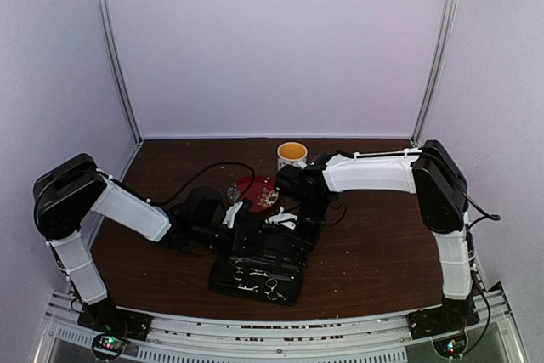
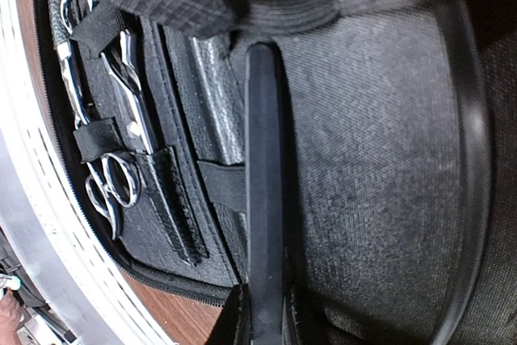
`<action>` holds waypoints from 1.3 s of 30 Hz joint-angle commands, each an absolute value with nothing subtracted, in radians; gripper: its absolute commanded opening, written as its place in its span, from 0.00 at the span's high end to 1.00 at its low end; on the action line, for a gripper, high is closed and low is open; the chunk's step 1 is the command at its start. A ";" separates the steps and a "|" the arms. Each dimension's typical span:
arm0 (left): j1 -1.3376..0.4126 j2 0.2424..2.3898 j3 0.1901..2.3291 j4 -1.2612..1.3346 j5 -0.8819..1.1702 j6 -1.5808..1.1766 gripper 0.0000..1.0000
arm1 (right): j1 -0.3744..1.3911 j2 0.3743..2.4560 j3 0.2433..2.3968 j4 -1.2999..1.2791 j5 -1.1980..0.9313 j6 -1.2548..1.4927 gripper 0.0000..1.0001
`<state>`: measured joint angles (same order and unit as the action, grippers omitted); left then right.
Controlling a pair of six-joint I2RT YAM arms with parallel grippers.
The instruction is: Sort the hair-cutting tools
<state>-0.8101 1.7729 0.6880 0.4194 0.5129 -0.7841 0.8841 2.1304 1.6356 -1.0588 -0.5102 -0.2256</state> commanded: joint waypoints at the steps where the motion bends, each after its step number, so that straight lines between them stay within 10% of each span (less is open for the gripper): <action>1: -0.804 1.749 0.706 0.491 0.546 -0.770 1.00 | 0.862 2.151 1.664 -1.065 -0.509 -0.204 1.00; 39: -0.811 1.720 0.723 0.434 0.520 -0.752 1.00 | 0.855 2.295 1.865 -1.162 -0.632 -0.232 1.00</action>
<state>-0.8024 1.7573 0.6964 0.3447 0.4946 -0.7685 0.8574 2.2467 1.7977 -1.1469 -0.6117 -0.2367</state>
